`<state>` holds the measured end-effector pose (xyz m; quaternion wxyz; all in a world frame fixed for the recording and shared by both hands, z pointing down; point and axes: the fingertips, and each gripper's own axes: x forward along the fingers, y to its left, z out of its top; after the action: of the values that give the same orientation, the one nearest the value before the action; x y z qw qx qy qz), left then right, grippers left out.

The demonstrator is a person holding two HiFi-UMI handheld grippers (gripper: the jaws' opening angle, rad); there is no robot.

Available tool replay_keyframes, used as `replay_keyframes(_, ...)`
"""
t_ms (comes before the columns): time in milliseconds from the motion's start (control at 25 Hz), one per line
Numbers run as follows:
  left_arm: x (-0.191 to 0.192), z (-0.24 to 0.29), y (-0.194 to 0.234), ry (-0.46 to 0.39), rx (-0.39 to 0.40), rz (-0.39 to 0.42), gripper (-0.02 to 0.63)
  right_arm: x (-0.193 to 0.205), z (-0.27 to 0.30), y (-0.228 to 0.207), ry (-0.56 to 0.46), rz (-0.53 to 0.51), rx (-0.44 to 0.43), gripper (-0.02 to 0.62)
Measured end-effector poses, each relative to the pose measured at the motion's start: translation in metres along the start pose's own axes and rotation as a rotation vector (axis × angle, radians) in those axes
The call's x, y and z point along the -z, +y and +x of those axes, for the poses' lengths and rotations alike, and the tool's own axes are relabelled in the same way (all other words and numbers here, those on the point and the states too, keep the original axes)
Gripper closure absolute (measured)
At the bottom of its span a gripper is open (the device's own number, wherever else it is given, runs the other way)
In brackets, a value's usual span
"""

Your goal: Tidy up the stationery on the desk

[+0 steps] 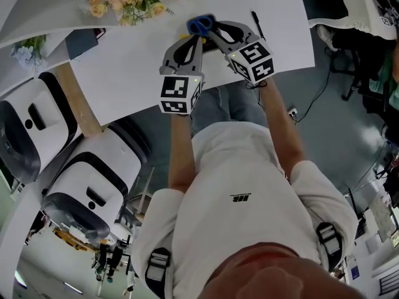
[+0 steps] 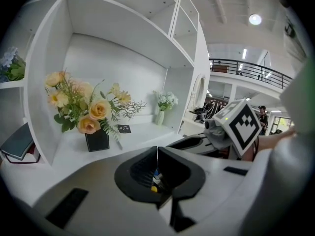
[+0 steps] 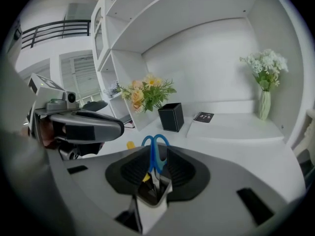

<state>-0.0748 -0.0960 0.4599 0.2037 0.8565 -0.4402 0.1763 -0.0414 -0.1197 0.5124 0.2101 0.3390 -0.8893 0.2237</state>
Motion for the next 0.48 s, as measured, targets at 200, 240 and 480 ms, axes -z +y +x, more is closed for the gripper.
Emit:
replay_keyframes(200,-0.004,0.014,-0.012,0.006,0.034,0.015,0.606,0.001,-0.013,-0.016,-0.013,0.019,0.034,0.514)
replay_keyframes(240,-0.005,0.017,-0.014,0.008,0.042,0.019,0.606,0.001,-0.016,-0.019,-0.016,0.023,0.041,0.514)
replay_keyframes(480,-0.010,0.039,-0.032,0.023,0.089,0.038,0.606,0.008,-0.031,-0.045,-0.019,0.056,0.088,0.518)
